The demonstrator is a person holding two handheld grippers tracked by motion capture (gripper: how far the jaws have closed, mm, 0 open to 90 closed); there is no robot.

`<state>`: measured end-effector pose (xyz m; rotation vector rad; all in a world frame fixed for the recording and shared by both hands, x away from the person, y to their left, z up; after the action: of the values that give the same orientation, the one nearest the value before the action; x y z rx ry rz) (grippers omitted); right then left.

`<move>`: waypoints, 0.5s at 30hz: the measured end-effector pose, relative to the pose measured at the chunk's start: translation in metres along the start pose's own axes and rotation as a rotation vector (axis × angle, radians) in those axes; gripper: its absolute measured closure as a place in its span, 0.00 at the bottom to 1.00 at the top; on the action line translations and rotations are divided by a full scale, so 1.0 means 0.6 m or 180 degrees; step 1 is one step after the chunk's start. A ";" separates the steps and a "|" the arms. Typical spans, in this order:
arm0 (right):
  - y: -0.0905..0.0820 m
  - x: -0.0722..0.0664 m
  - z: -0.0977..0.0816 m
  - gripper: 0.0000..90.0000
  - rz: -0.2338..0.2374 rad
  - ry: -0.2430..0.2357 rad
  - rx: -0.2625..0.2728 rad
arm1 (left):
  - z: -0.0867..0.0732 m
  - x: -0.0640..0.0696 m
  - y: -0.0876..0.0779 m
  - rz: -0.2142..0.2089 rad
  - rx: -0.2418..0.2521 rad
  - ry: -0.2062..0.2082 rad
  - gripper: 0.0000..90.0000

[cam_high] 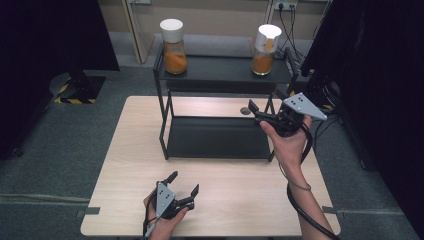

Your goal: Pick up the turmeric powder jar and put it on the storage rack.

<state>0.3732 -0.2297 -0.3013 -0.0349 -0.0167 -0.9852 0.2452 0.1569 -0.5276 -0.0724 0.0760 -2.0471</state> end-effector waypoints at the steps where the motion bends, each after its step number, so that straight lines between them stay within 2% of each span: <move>1: -0.001 -0.001 -0.002 0.04 0.0008 0.0007 -0.0009 | 0.000 0.000 0.000 0.0000 0.0000 -0.0001 0.15; 15: -0.013 -0.014 -0.032 0.04 0.0078 -0.0006 -0.0078 | 0.000 0.000 0.000 0.0002 -0.0007 0.0004 0.15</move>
<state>0.3620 -0.2278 -0.3205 -0.0582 -0.0058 -0.9609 0.2454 0.1569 -0.5274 -0.0725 0.0790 -2.0465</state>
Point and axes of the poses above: each handheld gripper's, and its own axes: y roughly forward along the jaws, z roughly out of its top, x roughly to its right, the point moved 8 cm from there along y, roughly forward along the jaws, and after that the axes turned 3 degrees about z, right-handed, at the moved point
